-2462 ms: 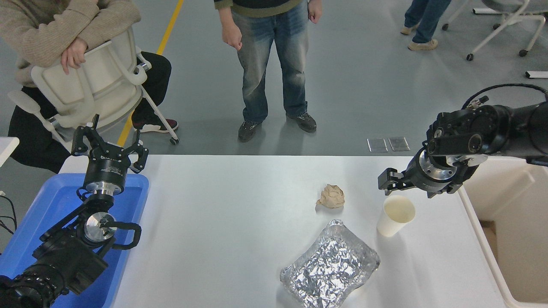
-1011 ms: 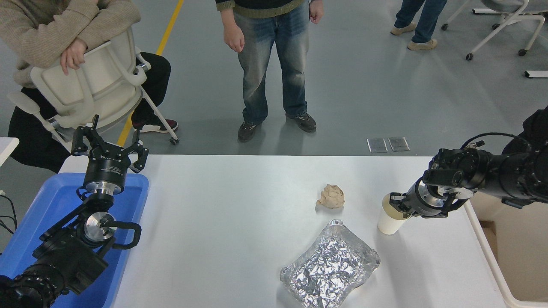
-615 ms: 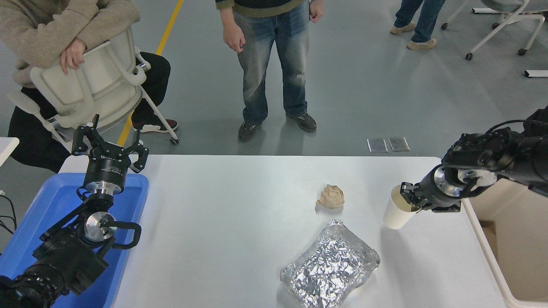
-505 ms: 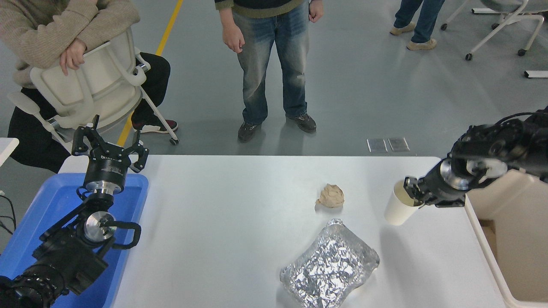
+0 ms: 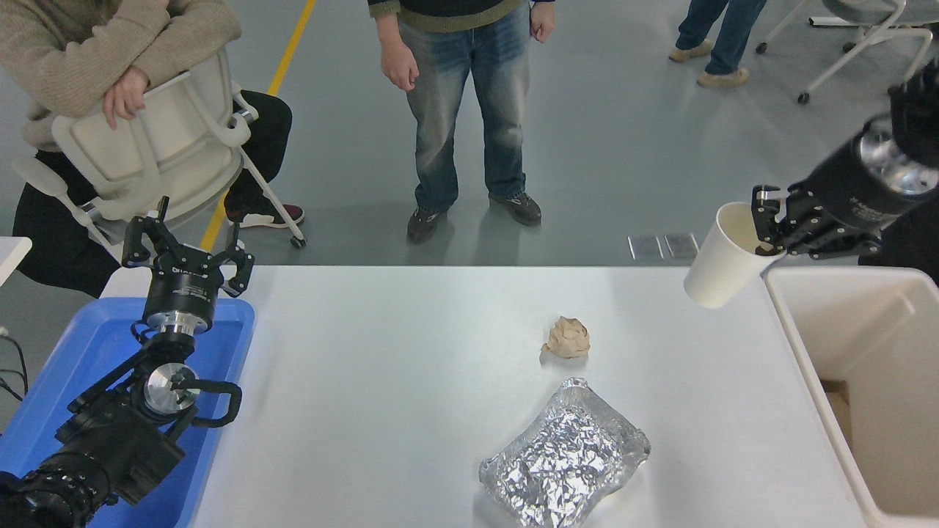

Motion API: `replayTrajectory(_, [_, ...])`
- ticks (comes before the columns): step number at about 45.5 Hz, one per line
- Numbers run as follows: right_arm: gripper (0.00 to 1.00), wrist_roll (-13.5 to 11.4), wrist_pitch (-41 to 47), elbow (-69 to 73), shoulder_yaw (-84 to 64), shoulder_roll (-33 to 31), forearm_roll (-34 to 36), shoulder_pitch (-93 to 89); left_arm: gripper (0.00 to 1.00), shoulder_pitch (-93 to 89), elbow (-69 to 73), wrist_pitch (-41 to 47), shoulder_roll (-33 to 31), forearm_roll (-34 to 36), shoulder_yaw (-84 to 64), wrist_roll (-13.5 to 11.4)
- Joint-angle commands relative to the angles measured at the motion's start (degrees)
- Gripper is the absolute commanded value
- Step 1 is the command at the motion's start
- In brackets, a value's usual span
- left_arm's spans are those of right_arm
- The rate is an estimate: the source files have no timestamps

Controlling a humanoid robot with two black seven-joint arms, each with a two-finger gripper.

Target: Pick up paper cup place in dustbin

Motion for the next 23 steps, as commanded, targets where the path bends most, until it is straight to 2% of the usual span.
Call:
replayTrajectory(1, [0.0,0.0,0.7,2.6,-2.3,-0.6,0.1,10.6,0.99,0.0,0.0,0.0,0.0,-0.1,0.0,0.0])
replayTrajectory(23, [0.0,0.0,0.7,3.2,-2.7,-0.7,0.0,11.1,0.99,0.0,0.1,0.0,0.0,0.0,0.0,0.0])
